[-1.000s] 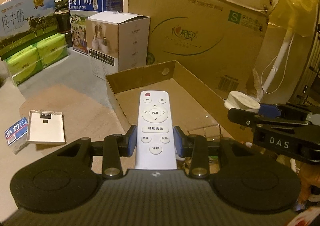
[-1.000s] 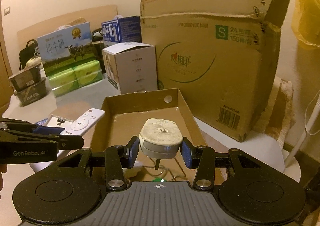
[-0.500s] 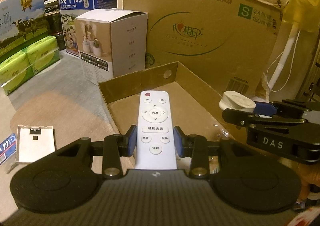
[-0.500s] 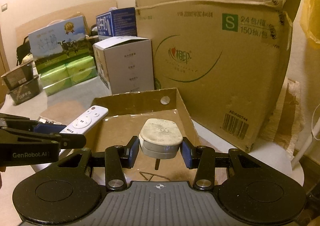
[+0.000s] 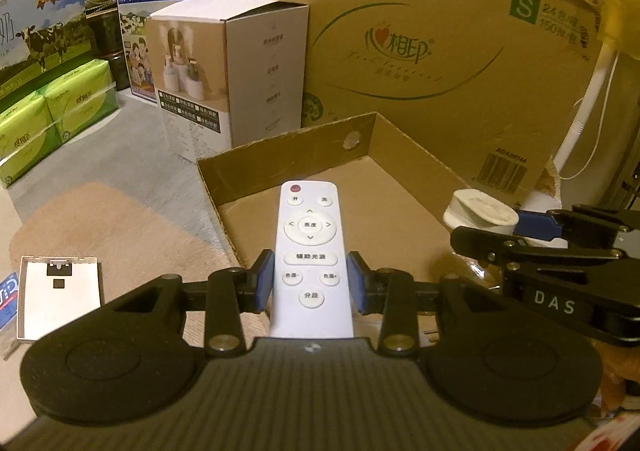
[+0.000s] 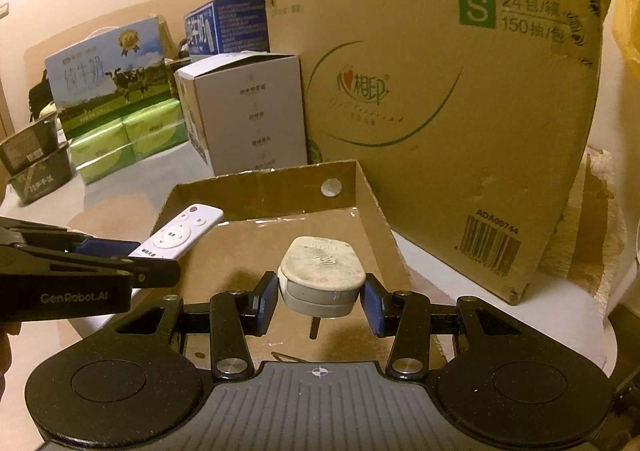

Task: Organize rigid objects
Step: 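Open the left tool to drop the remote while the right tool releases the plug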

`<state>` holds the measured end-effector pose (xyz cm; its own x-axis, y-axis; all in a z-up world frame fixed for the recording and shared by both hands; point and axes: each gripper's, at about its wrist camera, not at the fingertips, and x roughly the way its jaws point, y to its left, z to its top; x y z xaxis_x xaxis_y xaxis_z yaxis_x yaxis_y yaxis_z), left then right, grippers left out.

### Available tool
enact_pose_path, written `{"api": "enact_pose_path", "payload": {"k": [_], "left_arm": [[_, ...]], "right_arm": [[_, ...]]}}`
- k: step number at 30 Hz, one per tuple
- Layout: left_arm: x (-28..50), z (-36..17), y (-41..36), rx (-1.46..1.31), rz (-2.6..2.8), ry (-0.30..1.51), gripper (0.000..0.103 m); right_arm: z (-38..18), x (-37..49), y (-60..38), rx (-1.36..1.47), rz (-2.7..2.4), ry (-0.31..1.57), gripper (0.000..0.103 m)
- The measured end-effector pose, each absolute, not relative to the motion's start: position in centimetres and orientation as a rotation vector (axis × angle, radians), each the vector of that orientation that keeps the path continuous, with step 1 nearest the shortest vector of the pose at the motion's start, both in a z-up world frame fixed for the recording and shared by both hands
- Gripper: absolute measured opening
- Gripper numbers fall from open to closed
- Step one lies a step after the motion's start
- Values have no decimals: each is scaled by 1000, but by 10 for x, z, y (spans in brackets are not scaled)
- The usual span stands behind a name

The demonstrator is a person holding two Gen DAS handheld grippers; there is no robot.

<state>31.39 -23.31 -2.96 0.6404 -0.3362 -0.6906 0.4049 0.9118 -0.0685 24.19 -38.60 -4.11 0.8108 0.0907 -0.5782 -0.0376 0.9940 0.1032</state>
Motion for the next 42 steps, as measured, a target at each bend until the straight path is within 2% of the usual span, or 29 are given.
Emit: {"api": "enact_pose_path", "payload": {"k": [39, 41, 42], "left_arm": [[315, -27, -204, 72, -370, 743, 36], [315, -27, -203, 72, -370, 743, 38], [315, -27, -203, 73, -367, 742, 43]], "right_arm": [[-44, 254, -375, 119, 86, 630, 45], [-43, 255, -375, 129, 90, 620, 45], [-42, 255, -375, 131, 94, 612, 46]]}}
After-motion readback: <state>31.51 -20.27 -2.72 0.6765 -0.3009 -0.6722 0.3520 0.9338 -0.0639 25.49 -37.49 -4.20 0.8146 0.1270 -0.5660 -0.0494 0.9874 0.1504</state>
